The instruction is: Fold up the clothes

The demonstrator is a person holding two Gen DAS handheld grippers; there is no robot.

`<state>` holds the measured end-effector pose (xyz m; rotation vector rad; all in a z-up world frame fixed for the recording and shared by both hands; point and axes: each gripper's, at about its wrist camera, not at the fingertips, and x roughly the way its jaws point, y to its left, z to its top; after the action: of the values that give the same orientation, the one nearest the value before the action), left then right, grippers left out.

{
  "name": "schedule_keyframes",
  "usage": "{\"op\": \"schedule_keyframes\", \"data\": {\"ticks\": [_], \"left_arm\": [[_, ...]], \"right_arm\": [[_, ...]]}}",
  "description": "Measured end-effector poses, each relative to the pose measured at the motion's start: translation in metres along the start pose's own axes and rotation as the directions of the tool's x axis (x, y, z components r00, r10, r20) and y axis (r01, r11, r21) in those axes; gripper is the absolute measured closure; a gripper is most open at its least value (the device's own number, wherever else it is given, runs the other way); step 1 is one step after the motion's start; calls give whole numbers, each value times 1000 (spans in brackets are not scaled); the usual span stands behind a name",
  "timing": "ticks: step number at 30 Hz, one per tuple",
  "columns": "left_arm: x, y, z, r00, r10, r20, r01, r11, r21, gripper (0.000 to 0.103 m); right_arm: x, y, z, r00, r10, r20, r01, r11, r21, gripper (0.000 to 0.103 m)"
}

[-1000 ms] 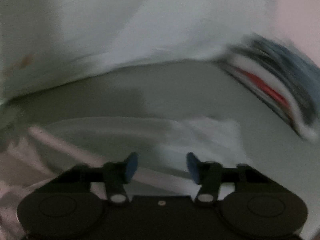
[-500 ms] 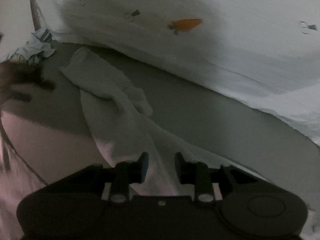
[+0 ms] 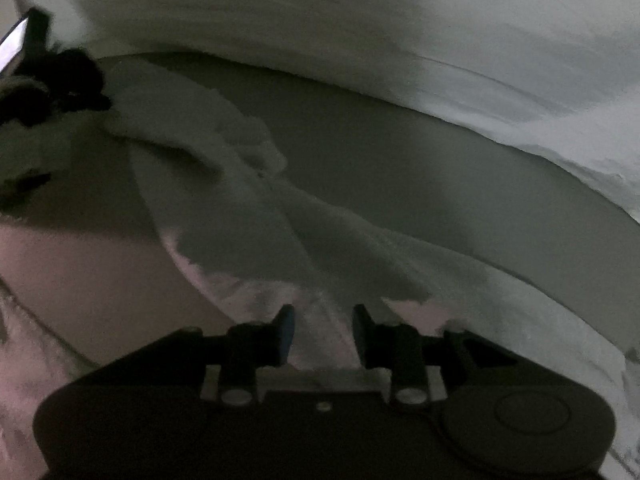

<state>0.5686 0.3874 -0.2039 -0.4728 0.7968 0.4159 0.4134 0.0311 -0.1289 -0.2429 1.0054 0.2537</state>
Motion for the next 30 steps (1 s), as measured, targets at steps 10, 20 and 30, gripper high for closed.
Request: {"op": "schedule_keyframes", "data": {"ticks": [10, 20, 30], "left_arm": [[-94, 64, -32, 981, 190, 32, -190, 982, -19, 101], [-179, 105, -72, 961, 276, 33, -275, 961, -25, 57], [-185, -55, -131, 995, 58, -75, -34, 958, 284, 28]], "right_arm": [[-31, -35, -29, 998, -53, 29, 50, 995, 82, 71], [-68, -128, -59, 985, -118, 129, 77, 954, 288, 34], [-56, -299, -110, 901, -431, 59, 378, 843, 382, 24]]}}
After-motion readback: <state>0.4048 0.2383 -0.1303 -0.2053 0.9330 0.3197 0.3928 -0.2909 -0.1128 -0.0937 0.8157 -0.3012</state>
